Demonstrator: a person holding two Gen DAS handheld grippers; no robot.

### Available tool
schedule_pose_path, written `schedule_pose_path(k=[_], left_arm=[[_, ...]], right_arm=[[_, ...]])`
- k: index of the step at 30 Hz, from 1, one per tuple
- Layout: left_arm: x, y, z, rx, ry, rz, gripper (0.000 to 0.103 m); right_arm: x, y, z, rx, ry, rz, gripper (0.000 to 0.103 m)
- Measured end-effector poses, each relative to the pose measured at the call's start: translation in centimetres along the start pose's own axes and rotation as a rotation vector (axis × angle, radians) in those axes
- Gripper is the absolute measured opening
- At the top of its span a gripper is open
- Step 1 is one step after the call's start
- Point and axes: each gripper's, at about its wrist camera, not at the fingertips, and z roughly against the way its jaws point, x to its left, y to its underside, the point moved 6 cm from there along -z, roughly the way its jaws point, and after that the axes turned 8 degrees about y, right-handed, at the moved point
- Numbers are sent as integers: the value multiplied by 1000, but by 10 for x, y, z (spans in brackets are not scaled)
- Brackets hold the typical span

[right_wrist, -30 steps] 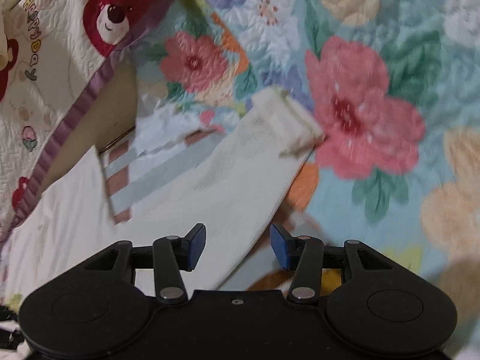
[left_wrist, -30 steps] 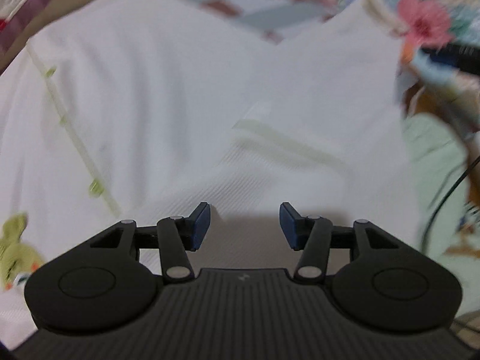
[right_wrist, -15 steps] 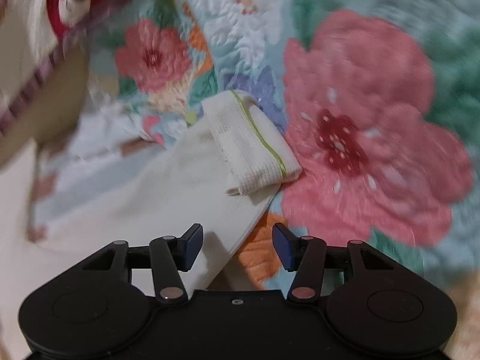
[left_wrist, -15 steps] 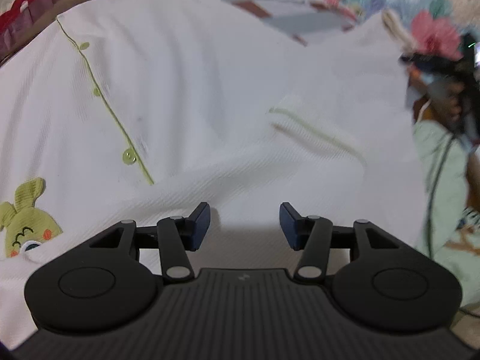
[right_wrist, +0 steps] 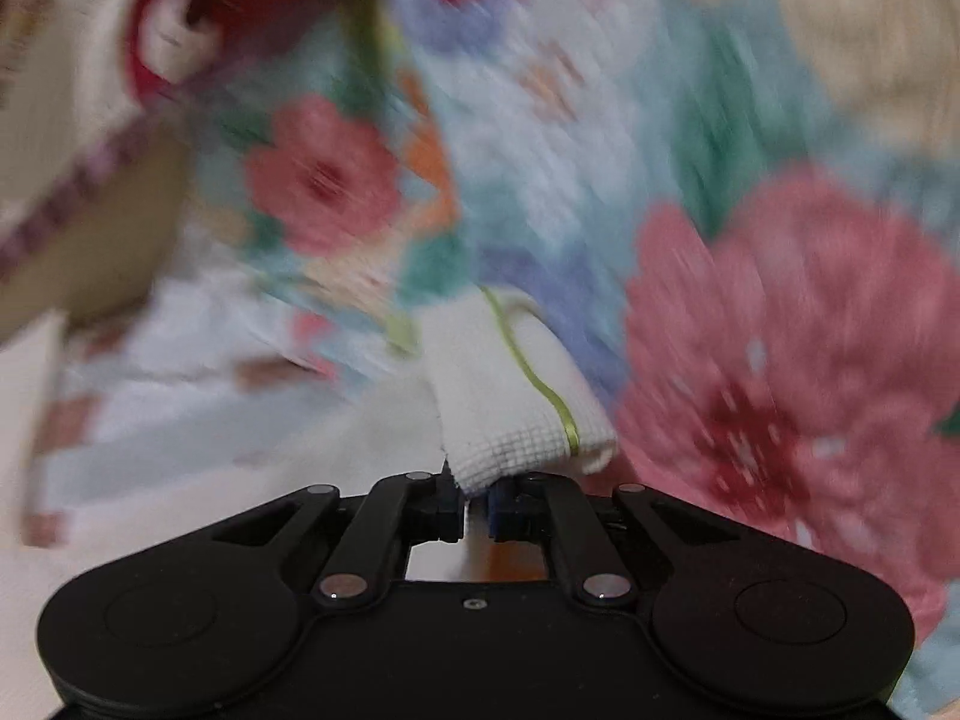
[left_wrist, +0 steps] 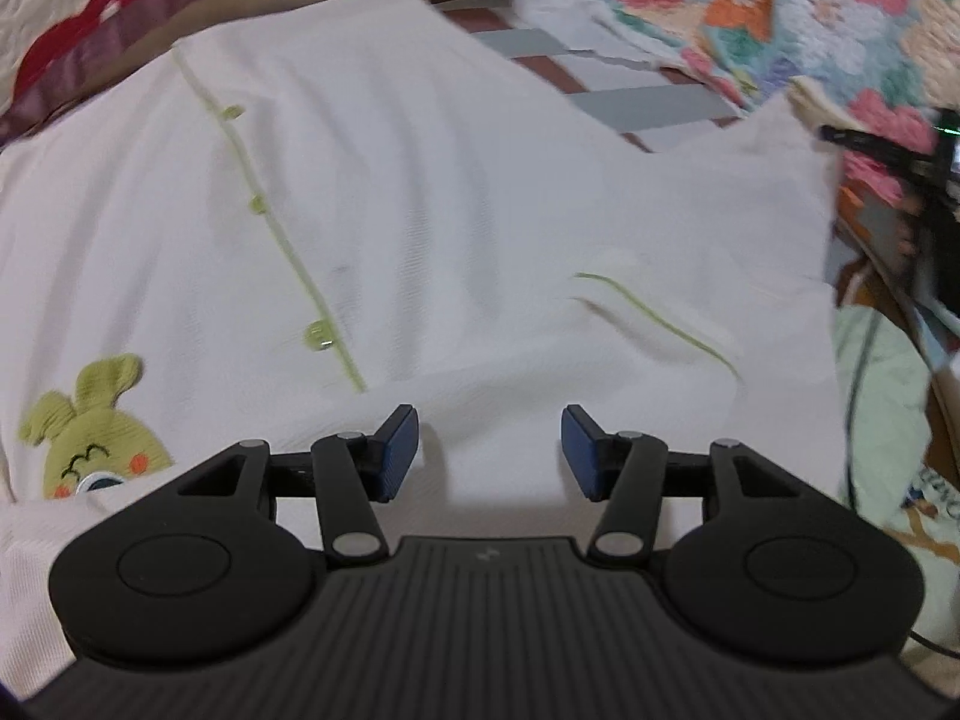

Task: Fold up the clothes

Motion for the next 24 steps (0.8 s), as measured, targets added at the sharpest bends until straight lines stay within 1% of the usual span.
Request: schedule_pose_path(k=[2, 5, 6, 8, 10, 12, 14, 16, 17, 18, 19, 20, 21, 22, 24], left_arm=[[5, -5, 4, -19, 3, 26, 52], [8, -13, 13, -67, 29, 74, 52], [9, -15, 16, -77, 40, 97, 52], [12, -20, 22, -101, 52, 141, 52], [18, -24, 28, -131, 62, 188, 52], [23, -27, 35, -165, 79, 238, 52], [28, -27, 43, -214, 148, 304, 52], [37, -23, 48, -256, 253, 404, 58], [43, -18, 50, -262, 304, 485, 58], [49, -14, 51, -259, 330, 542, 58], [52, -10, 52, -250, 345, 564, 58], [54, -7, 52, -233, 350, 570, 58], [55, -5, 52, -212, 336, 567, 59], [57, -4, 51, -192, 322, 565, 62], [57, -2, 48, -161, 302, 567, 64]], right_arm=[[15, -10, 23, -23, -86, -2, 8], [51, -27, 67, -38, -245, -4, 8], [63, -28, 82, -44, -289, 0, 8], [94, -33, 114, -51, -408, 19, 8], [129, -32, 145, -56, -534, 45, 8], [162, -24, 172, -37, -647, 65, 8], [197, -10, 195, -8, -748, 82, 8], [230, 10, 213, 27, -841, 99, 8], [244, 27, 217, 53, -850, 124, 8], [259, 44, 221, 79, -860, 148, 8], [267, 60, 219, 118, -861, 160, 8], [276, 76, 218, 157, -862, 171, 8], [285, 92, 216, 195, -863, 183, 8], [291, 103, 215, 213, -863, 203, 8], [299, 117, 219, 199, -844, 272, 8]])
